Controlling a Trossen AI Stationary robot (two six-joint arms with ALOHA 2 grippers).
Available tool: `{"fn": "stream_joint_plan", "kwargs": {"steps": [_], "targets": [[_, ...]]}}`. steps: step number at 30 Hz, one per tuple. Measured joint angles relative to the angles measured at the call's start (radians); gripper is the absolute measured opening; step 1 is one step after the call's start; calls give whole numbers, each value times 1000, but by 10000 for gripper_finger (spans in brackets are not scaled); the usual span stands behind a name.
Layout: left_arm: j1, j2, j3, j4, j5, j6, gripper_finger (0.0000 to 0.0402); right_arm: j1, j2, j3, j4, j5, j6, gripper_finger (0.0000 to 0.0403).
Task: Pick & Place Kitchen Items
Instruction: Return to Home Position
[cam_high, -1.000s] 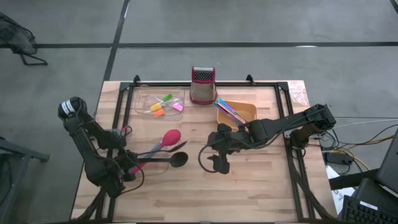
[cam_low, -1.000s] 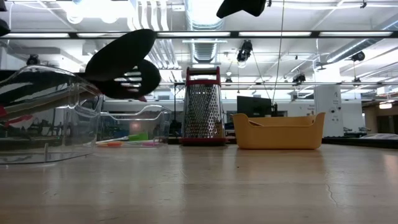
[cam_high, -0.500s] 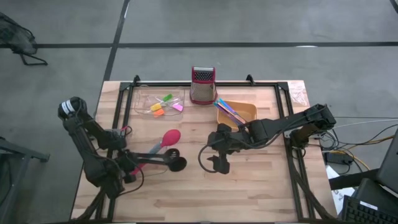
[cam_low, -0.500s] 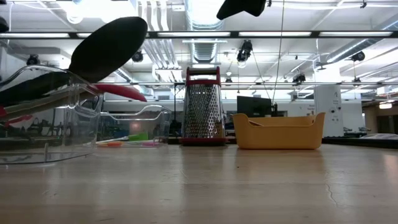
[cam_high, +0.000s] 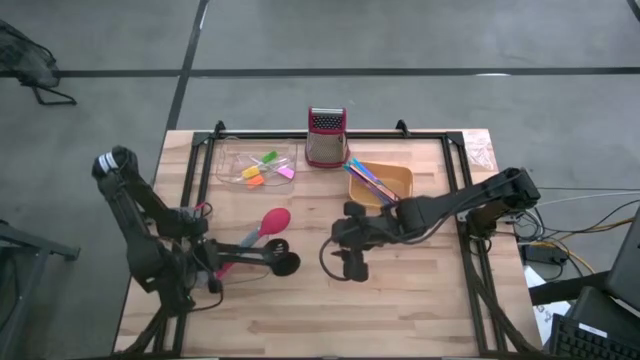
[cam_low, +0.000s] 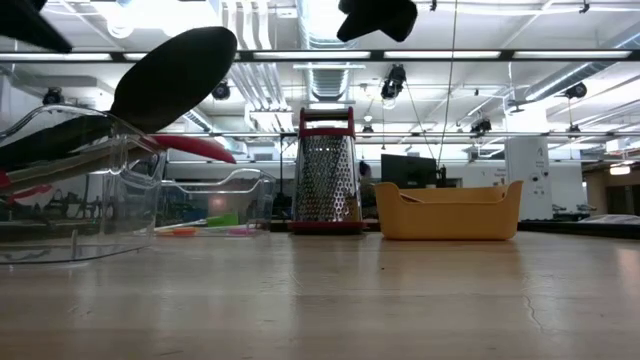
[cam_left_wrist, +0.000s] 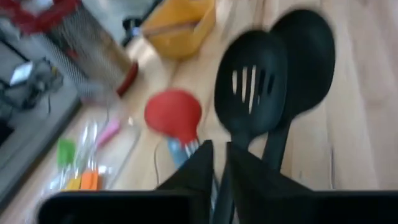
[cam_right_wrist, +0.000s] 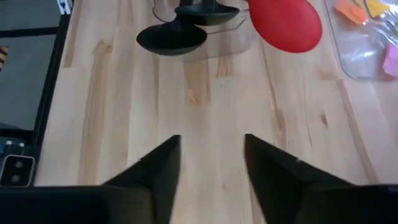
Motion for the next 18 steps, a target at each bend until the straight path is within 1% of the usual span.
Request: {"fn": "stream_joint_plan", "kwargs": {"steps": [3,7,8,10,13,16,18], "targets": [[12,-22,-15,78,-73,83,12,0,0,-41,58,0,-34,114],[44,-53,-35,163,-123,164,8,0,-3,-118,206,0,-89,30],[57,-63,-43,186,-125,180,7,0,-7,-143,246,-1,-107,20],[83,-89,-68,265,-126,233,4,0,-14,-190,348,-1,-142,16],[128,-131,-129,457,-109,389,4,0,-35,-266,465,-2,-183,10],[200,-176,-221,755,-36,627,3,0,-61,-353,568,-3,-220,8],[265,-201,-292,998,69,811,3,0,-86,-412,638,-4,-252,8]]}}
